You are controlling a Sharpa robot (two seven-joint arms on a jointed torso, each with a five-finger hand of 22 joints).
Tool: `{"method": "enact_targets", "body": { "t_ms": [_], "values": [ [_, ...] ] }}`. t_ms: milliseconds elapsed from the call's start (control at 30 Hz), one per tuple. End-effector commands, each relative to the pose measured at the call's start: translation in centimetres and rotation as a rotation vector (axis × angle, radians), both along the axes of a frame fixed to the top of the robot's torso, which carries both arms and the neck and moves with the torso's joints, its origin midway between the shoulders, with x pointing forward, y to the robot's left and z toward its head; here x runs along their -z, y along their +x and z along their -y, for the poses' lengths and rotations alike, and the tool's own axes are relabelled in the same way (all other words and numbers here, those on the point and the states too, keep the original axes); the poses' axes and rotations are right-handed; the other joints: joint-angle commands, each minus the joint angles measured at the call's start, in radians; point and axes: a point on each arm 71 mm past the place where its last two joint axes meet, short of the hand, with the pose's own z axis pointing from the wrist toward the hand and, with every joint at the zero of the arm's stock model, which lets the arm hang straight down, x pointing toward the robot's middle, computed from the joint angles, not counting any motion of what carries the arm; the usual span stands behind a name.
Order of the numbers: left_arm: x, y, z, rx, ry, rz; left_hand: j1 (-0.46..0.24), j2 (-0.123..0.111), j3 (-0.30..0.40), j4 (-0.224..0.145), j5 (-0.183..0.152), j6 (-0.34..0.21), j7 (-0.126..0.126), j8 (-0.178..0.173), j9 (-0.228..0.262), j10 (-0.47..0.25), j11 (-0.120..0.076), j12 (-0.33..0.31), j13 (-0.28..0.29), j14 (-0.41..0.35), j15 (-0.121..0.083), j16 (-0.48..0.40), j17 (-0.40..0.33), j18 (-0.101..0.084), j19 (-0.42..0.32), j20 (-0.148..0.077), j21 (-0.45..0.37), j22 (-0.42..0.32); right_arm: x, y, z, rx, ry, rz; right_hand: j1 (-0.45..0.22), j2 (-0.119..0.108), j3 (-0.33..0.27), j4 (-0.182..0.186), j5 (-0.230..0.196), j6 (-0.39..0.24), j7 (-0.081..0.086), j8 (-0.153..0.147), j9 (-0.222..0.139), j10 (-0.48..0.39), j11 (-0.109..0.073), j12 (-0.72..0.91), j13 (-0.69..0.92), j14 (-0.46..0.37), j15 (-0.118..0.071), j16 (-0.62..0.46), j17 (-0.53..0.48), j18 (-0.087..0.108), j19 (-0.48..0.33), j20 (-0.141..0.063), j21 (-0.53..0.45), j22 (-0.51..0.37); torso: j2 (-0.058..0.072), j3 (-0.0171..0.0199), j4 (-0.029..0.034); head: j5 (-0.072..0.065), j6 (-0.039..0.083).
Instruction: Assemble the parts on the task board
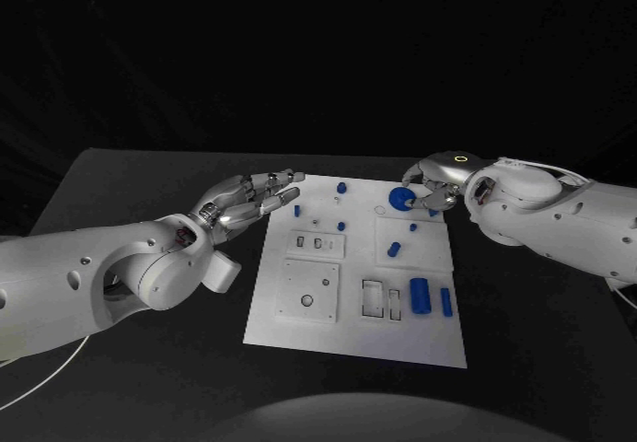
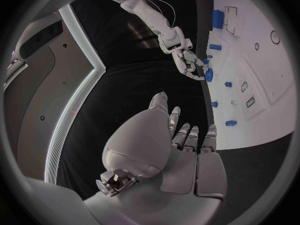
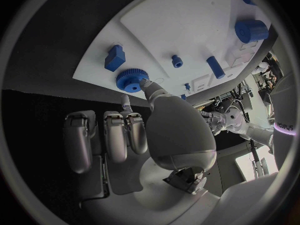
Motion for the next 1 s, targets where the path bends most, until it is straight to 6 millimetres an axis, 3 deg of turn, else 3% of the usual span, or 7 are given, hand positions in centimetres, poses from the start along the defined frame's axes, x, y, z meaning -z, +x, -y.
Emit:
{"method": "enact_targets", "body": {
  "t_ms": [33,367,700,1000],
  "values": [
    [-0.1,-0.1,0.3,0.024,-0.008,-0.003,0.011,0.0,0.008,0.0,0.007,0.002,0.005,0.004,0.002,0.006,0.003,0.006,0.001,0.001,0.007,0.007,0.001,0.015,0.002,0.007,0.006,0.001,0.3,0.1,-0.1,-0.008,-0.004,-0.007,0.004,0.01,0.008,0.0,0.006,-0.003,0.0,-0.003,0.001,0.106,0.007,0.004,0.263,0.102,0.008,0.003,0.263,-0.01,0.069,0.01,0.0,0.238,-0.001,-0.0005,-0.0003,0.002,-0.003],
    [0.0,-0.1,0.4,0.031,-0.008,-0.008,0.011,0.0,0.008,0.001,0.007,0.002,0.006,0.004,0.002,0.007,0.004,0.006,0.001,0.002,0.008,0.008,0.002,0.015,0.003,0.008,0.007,0.002,1.0,0.3,-0.6,-0.015,-0.002,-0.019,0.012,0.009,0.015,-0.011,0.009,0.034,-0.003,0.018,0.019,0.106,0.006,0.004,0.263,0.102,0.008,0.003,0.263,-0.009,0.067,0.011,-0.003,0.236,-0.001,-0.0004,-0.0002,0.003,-0.006],
    [0.0,-0.1,0.4,0.033,-0.006,-0.012,0.011,0.0,0.008,0.001,0.007,0.002,0.006,0.004,0.002,0.007,0.005,0.006,0.001,0.002,0.008,0.008,0.002,0.015,0.004,0.008,0.007,0.002,1.6,0.3,-0.6,-0.01,-0.004,-0.038,0.015,0.015,0.018,-0.043,0.096,0.055,-0.023,0.132,0.165,0.106,-0.013,0.004,0.263,0.102,-0.007,0.003,0.263,-0.007,0.062,-0.004,-0.008,0.234,-0.002,-0.0006,-0.0006,0.006,-0.011],
    [0.1,0.0,0.4,0.034,-0.004,-0.016,0.011,-0.001,0.008,0.001,0.007,0.001,0.007,0.004,0.002,0.008,0.006,0.007,0.002,0.002,0.01,0.009,0.002,0.015,0.004,0.008,0.007,0.002,1.5,0.2,-0.5,-0.013,0.017,-0.023,0.011,0.012,0.031,-0.055,0.148,0.053,-0.026,0.186,0.231,0.106,-0.014,0.004,0.263,0.102,-0.011,0.003,0.263,-0.008,0.063,-0.007,-0.009,0.235,-0.002,-0.0012,-0.0011,0.009,-0.007]
  ]
}}
